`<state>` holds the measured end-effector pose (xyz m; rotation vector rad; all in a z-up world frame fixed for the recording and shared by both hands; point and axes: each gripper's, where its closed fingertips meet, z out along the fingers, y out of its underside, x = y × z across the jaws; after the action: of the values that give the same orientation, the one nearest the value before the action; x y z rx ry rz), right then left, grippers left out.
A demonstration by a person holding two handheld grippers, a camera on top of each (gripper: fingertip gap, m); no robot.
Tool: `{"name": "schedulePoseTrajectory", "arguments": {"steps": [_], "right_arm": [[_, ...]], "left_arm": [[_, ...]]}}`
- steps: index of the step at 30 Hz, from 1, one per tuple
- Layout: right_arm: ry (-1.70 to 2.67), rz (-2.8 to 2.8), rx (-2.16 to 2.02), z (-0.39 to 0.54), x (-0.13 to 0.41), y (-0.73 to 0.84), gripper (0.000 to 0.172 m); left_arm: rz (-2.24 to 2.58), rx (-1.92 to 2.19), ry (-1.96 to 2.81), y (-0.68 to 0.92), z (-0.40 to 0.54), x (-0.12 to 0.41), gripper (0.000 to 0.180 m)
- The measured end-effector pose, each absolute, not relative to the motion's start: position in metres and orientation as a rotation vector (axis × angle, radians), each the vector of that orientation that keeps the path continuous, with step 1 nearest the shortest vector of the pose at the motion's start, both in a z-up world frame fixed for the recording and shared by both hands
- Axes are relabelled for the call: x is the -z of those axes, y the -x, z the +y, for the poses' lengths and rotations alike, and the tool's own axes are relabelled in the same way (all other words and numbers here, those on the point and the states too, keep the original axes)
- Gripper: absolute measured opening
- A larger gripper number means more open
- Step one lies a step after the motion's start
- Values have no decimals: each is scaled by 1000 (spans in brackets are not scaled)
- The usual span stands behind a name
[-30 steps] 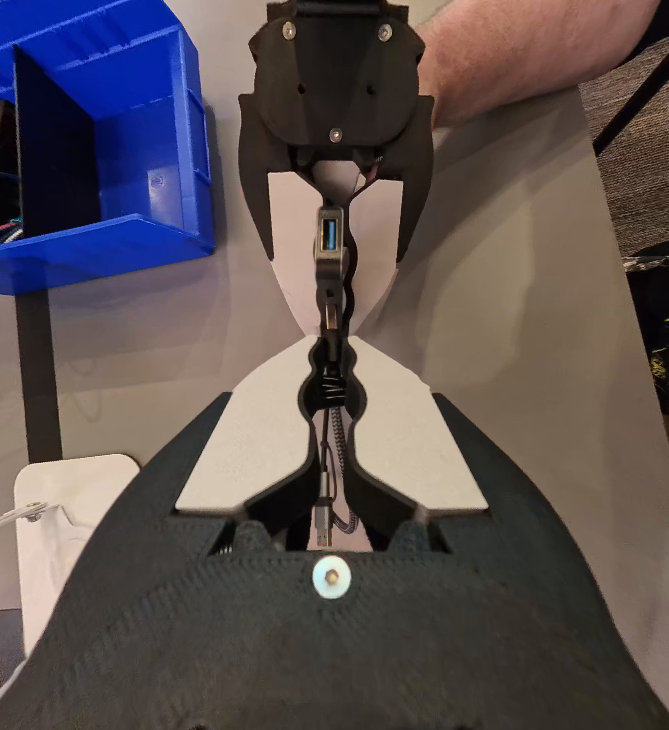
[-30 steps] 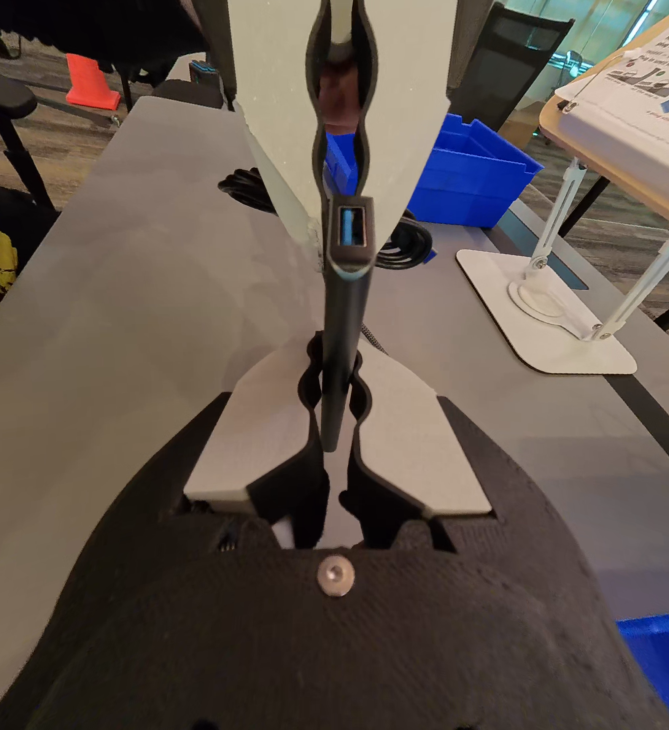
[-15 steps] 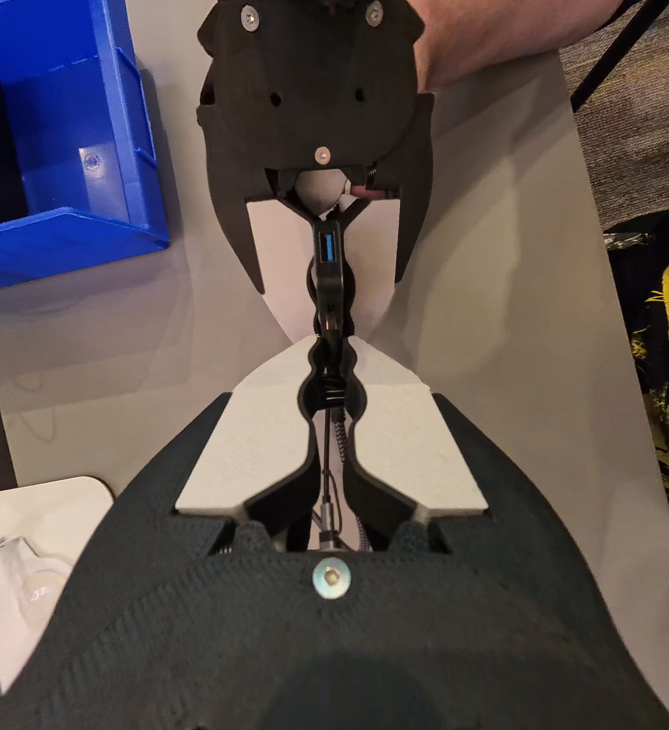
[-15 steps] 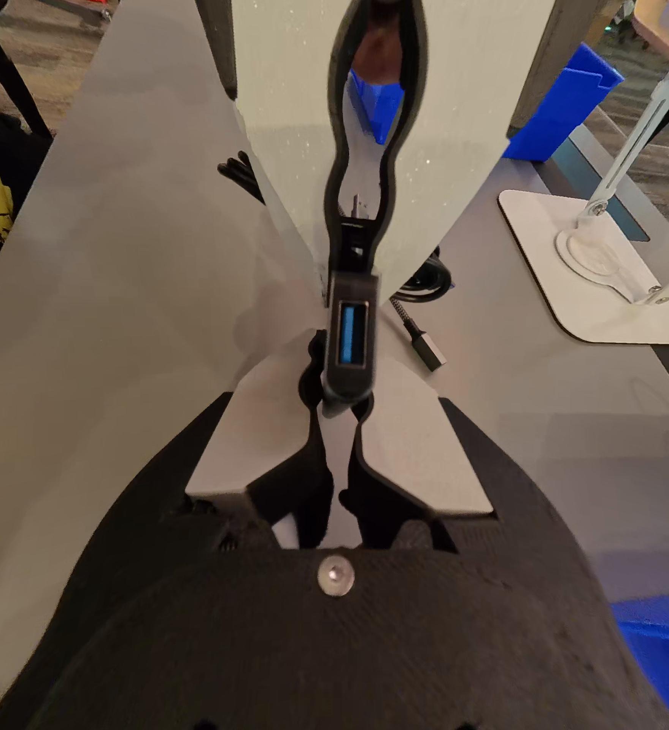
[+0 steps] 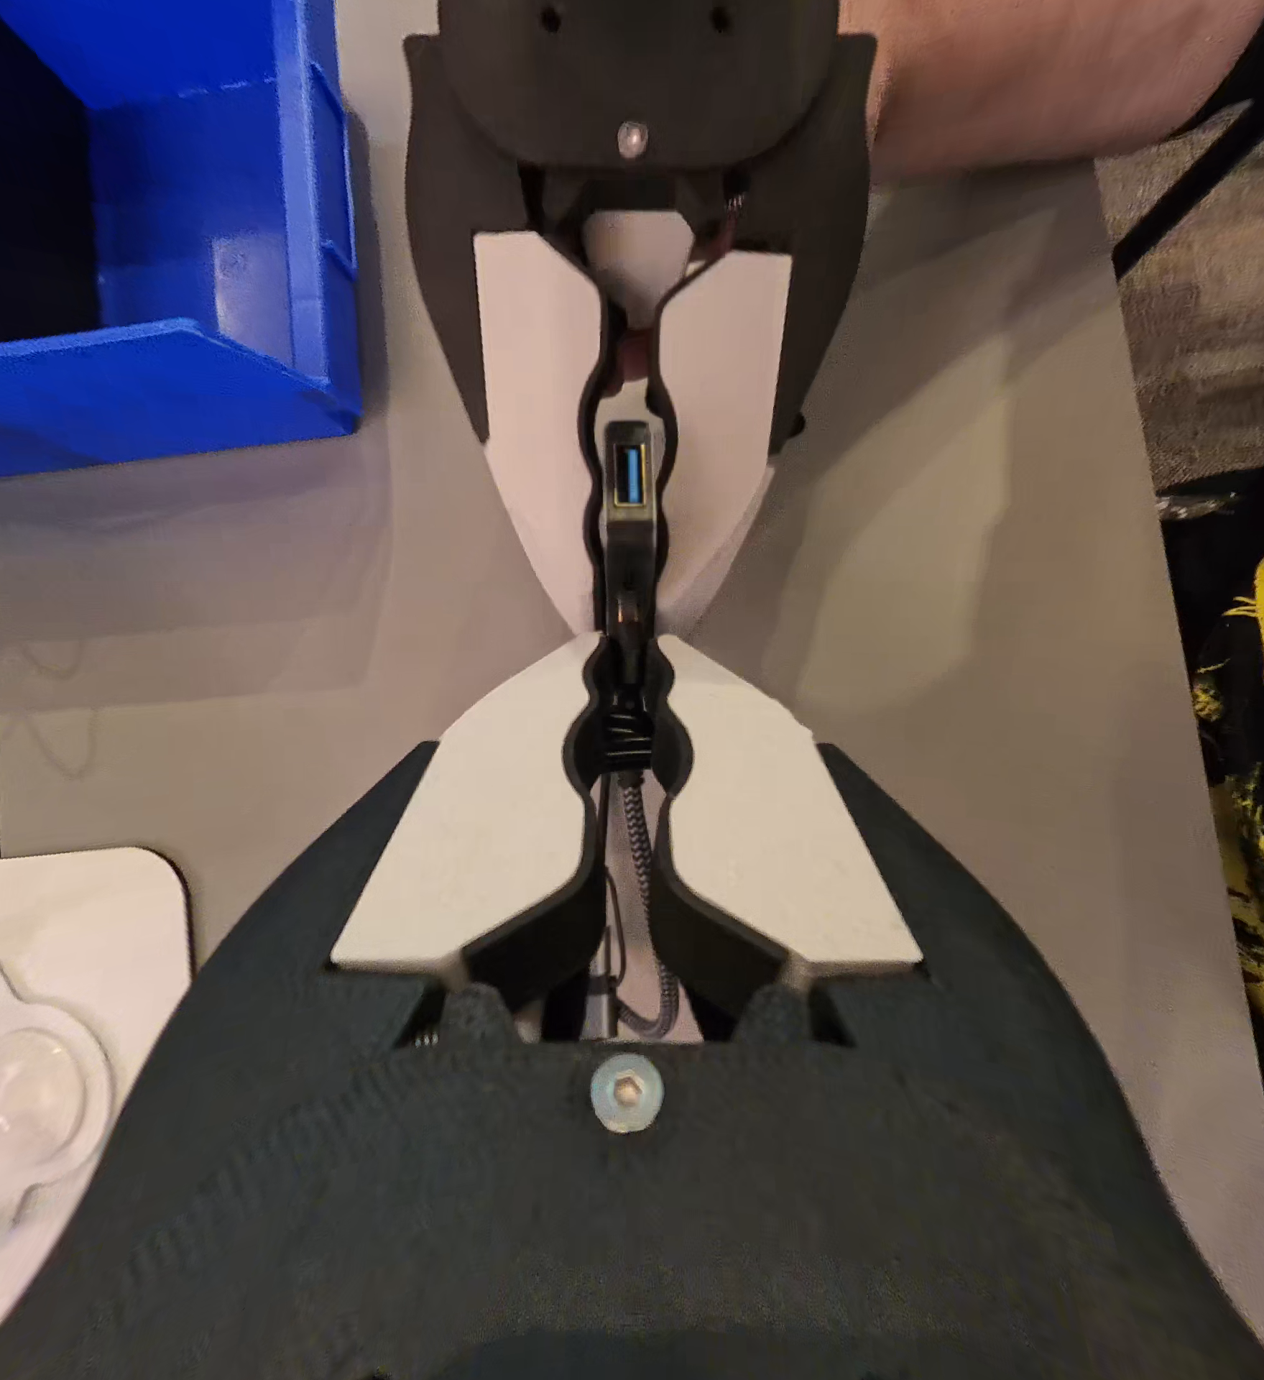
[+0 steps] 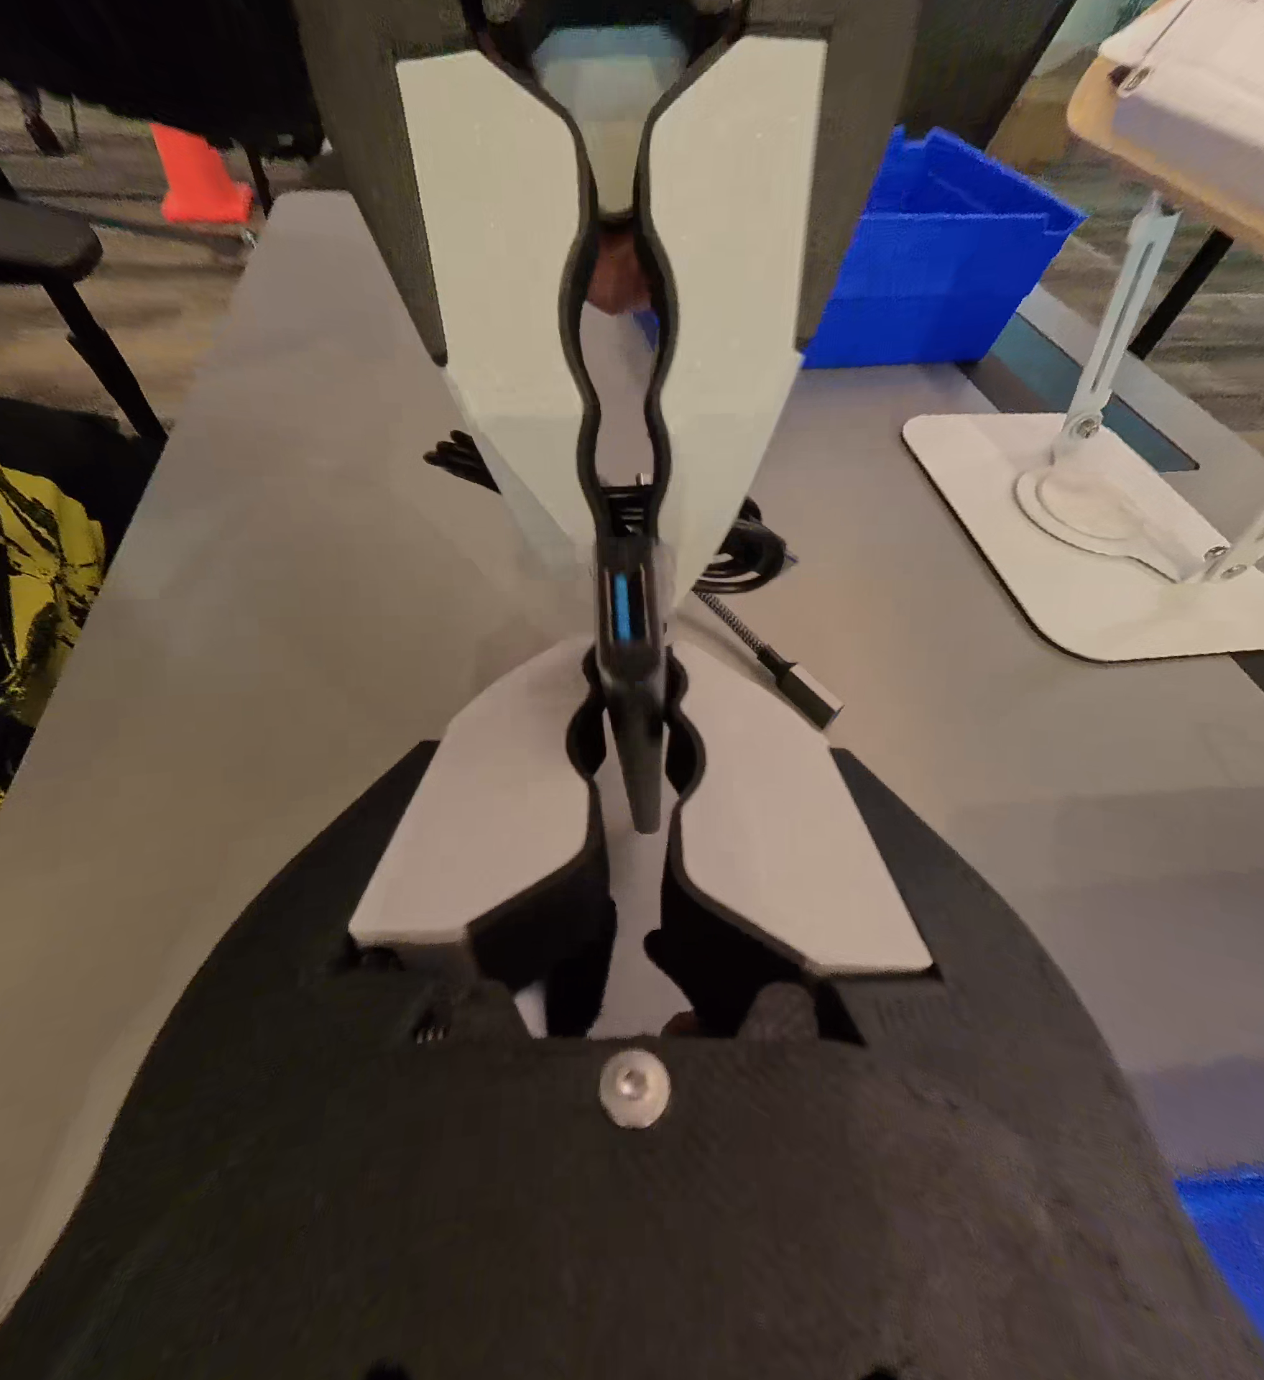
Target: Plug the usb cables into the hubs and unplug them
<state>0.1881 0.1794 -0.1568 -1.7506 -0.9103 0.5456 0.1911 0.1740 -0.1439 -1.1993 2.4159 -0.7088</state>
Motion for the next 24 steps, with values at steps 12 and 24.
{"name": "schedulePoseTrajectory", "arguments": {"steps": [12,24], "right_arm": [[1676,-924,-629,172,146,-184,10],[1782,-984,-549,171,159,-187,9]], "left_arm": [[2372,856,1220,-187,169,139,8],[2450,752,1213,-191,168,150,7]]}}
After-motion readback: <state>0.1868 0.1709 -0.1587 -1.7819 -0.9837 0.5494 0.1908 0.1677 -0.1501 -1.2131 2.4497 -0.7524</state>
